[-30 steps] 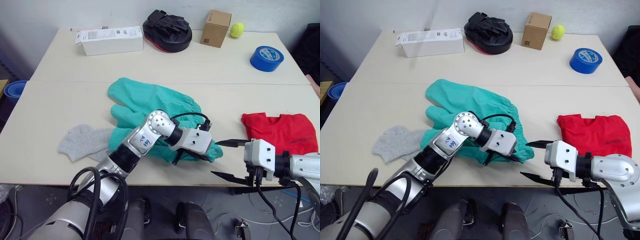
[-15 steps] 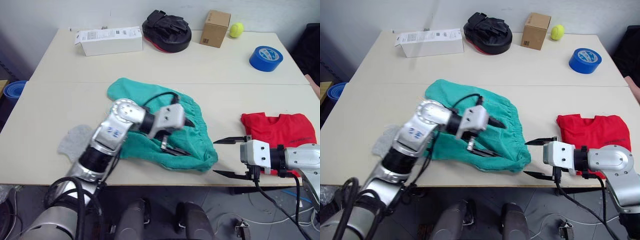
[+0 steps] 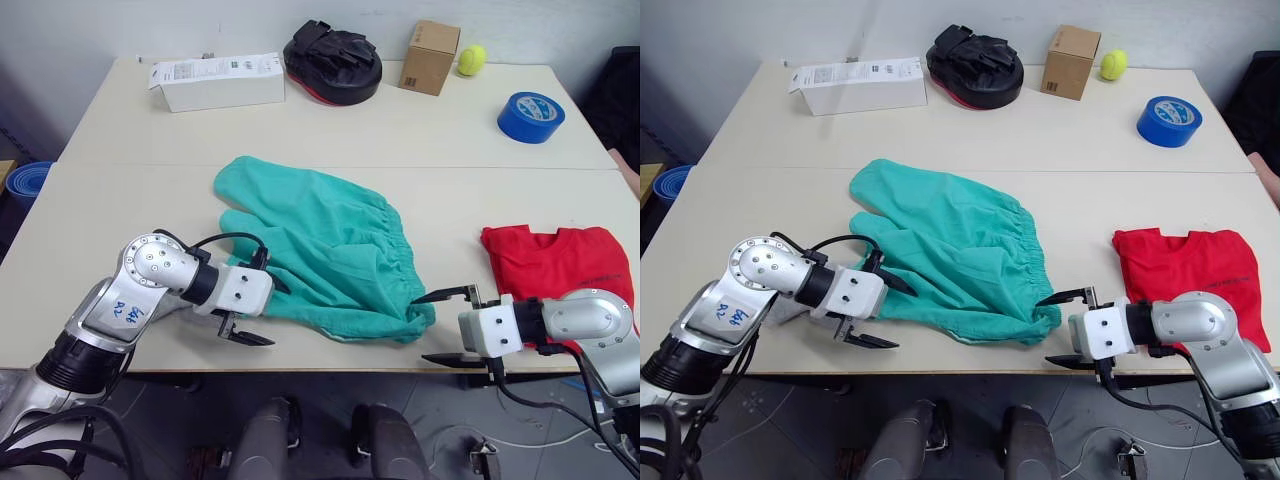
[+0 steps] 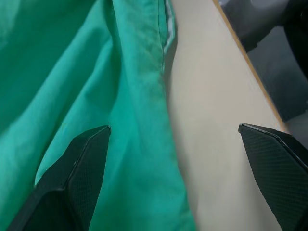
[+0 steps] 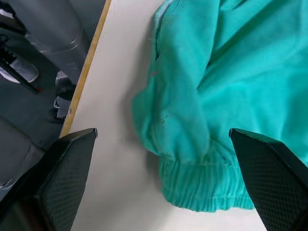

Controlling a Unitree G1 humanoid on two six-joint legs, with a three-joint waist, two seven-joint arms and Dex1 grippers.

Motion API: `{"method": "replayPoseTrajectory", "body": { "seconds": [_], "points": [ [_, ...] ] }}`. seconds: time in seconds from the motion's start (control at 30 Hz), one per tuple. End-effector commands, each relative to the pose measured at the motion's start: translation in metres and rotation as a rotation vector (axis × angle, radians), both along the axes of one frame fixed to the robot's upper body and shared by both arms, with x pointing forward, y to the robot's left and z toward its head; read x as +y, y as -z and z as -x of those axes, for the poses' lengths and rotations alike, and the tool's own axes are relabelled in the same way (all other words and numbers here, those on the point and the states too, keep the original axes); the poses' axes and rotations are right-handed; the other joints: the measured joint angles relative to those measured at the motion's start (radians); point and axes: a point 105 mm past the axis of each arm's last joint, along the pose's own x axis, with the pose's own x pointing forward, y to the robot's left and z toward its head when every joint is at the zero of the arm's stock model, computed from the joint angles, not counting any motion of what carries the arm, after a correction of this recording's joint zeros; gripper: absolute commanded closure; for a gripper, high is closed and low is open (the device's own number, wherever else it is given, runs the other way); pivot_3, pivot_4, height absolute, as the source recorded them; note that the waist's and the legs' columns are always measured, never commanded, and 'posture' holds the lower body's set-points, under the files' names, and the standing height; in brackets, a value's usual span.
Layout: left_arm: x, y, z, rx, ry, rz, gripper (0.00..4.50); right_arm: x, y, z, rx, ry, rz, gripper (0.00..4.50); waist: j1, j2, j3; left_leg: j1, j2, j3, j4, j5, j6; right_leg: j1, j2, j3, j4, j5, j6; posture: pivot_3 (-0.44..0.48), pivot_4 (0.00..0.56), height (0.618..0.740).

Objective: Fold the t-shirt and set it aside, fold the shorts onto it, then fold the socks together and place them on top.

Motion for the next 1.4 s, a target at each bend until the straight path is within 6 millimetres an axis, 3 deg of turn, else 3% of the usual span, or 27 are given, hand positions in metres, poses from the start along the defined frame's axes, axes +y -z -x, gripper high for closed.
{"method": "replayPoseTrajectory", "body": {
  "seconds": [0.03, 0.07, 0.17, 0.37, 0.53, 0.57, 0.8, 1.03, 1.17, 1.3, 1.4],
  "points": [
    [0.006, -0.003, -0.003, -0.060, -0.030, -0.012, 0.02, 0.006, 0.000, -0.004, -0.046, -0.015, -0.007, 0.00, -0.004, 0.000, 0.000, 0.000, 0.000, 0.000, 0.000, 0.000, 0.000, 0.000, 0.000, 0.000, 0.000, 0.000, 0.000, 0.000, 0.150, 0.740],
    [0.007, -0.002, -0.005, -0.060, -0.043, -0.014, 0.02, 0.006, 0.002, -0.006, -0.051, -0.016, -0.001, 0.00, -0.005, 0.000, 0.000, 0.000, 0.000, 0.000, 0.000, 0.000, 0.000, 0.000, 0.000, 0.000, 0.001, 0.000, 0.000, 0.000, 0.150, 0.740],
    [0.012, 0.002, -0.010, -0.068, -0.088, -0.016, 0.60, 0.008, 0.005, -0.010, -0.057, -0.012, 0.000, 0.59, -0.007, 0.000, 0.000, 0.000, 0.000, 0.001, 0.000, 0.000, 0.000, -0.001, 0.001, 0.000, 0.001, 0.000, 0.000, 0.000, 0.150, 0.740],
    [0.017, 0.006, -0.015, -0.058, -0.134, -0.014, 2.59, 0.003, 0.006, -0.016, -0.060, 0.001, 0.009, 2.77, -0.006, 0.000, 0.000, 0.000, 0.000, 0.001, 0.000, 0.000, 0.000, -0.001, 0.001, 0.001, 0.002, 0.000, 0.000, 0.000, 0.150, 0.740],
    [0.032, 0.015, -0.014, -0.044, -0.166, -0.059, 4.15, -0.004, 0.004, -0.018, -0.058, 0.011, 0.021, 4.48, -0.008, 0.000, 0.000, 0.000, 0.000, 0.001, 0.000, 0.000, 0.000, -0.002, 0.001, 0.001, 0.002, 0.000, 0.000, 0.000, 0.150, 0.740],
    [0.034, 0.015, -0.013, -0.033, -0.171, -0.056, 4.47, -0.006, 0.004, -0.017, -0.052, 0.012, 0.021, 4.50, -0.009, 0.000, 0.000, 0.000, 0.000, 0.001, 0.000, 0.000, 0.000, -0.002, 0.001, 0.001, 0.002, 0.000, 0.000, 0.000, 0.150, 0.740],
    [0.031, 0.008, -0.005, 0.039, -0.178, 0.019, 4.47, -0.015, 0.003, -0.008, -0.004, 0.009, 0.040, 4.50, -0.005, 0.000, 0.000, 0.000, 0.000, 0.001, 0.000, 0.000, 0.000, -0.002, 0.000, 0.002, 0.003, 0.000, 0.000, 0.000, 0.150, 0.740],
    [0.013, 0.003, 0.010, 0.131, -0.078, 0.076, 4.47, -0.045, 0.003, 0.030, 0.228, 0.006, 0.123, 4.50, -0.004, 0.001, 0.000, 0.000, 0.000, 0.001, 0.000, 0.000, 0.000, -0.001, 0.000, 0.002, 0.002, 0.000, 0.000, 0.000, 0.150, 0.740],
    [0.003, 0.005, 0.022, 0.223, -0.019, 0.086, 4.47, -0.046, -0.006, 0.042, 0.346, 0.021, 0.111, 4.50, -0.006, 0.001, 0.000, 0.001, 0.001, 0.001, 0.000, 0.000, 0.000, -0.001, 0.000, 0.002, 0.002, 0.000, 0.000, 0.000, 0.150, 0.740],
    [0.005, 0.010, 0.038, 0.348, 0.021, 0.024, 4.47, -0.037, -0.014, 0.046, 0.456, 0.033, 0.048, 4.50, -0.008, 0.001, 0.000, 0.001, 0.001, 0.001, 0.000, 0.000, 0.000, -0.001, 0.000, 0.002, 0.002, 0.000, 0.000, 0.000, 0.150, 0.740],
    [0.006, 0.012, 0.032, 0.361, 0.009, 0.001, 4.47, -0.030, -0.013, 0.024, 0.416, 0.079, 0.005, 4.50, -0.007, 0.001, 0.000, 0.001, 0.001, 0.001, 0.000, -0.001, 0.000, -0.001, 0.000, 0.002, 0.001, 0.000, -0.001, 0.000, 0.150, 0.740]
  ]
}}
